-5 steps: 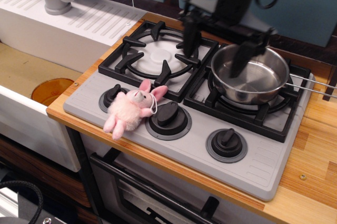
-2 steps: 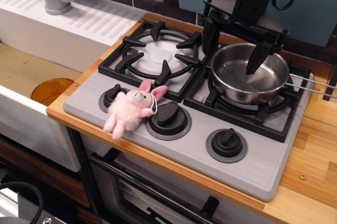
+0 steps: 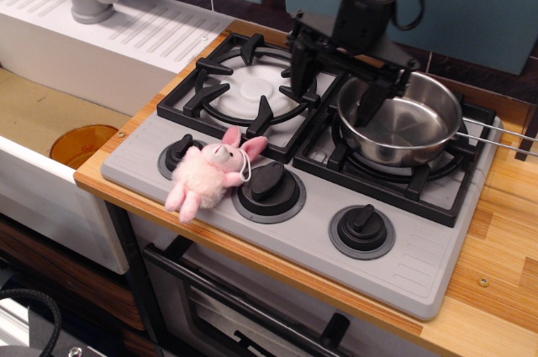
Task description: End effector reaching pot or pan
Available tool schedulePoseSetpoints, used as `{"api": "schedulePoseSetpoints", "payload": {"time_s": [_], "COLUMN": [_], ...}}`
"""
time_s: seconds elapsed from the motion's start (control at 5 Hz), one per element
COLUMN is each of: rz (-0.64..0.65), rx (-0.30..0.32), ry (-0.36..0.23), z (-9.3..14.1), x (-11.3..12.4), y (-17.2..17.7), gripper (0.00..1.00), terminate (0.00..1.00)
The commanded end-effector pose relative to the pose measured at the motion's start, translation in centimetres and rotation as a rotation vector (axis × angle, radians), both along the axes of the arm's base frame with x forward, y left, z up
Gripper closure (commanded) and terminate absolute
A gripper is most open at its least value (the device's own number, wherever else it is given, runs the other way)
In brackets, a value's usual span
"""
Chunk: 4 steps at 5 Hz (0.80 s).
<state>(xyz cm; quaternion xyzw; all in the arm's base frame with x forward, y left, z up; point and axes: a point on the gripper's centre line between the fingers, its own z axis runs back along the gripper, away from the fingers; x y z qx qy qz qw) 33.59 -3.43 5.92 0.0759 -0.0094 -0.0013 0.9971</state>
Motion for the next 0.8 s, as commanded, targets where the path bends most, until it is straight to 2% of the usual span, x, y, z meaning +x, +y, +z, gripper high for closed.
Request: {"api": "schedulePoseSetpoints", "payload": {"time_s": [0.0,0.4,0.6], "rz": [-0.025,-0.048,-0.048], "rx": [-0.027,-0.073,-0.073], "ry": [-0.095,-0.126,-0.126], "z": [-0.6,-2.7,-2.7], "x": [1.6,3.4,3.4], "y": [-0.4,-0.7,-0.7], "gripper": [0.00,0.00,0.00], "terminate": [0.00,0.00,0.00]}}
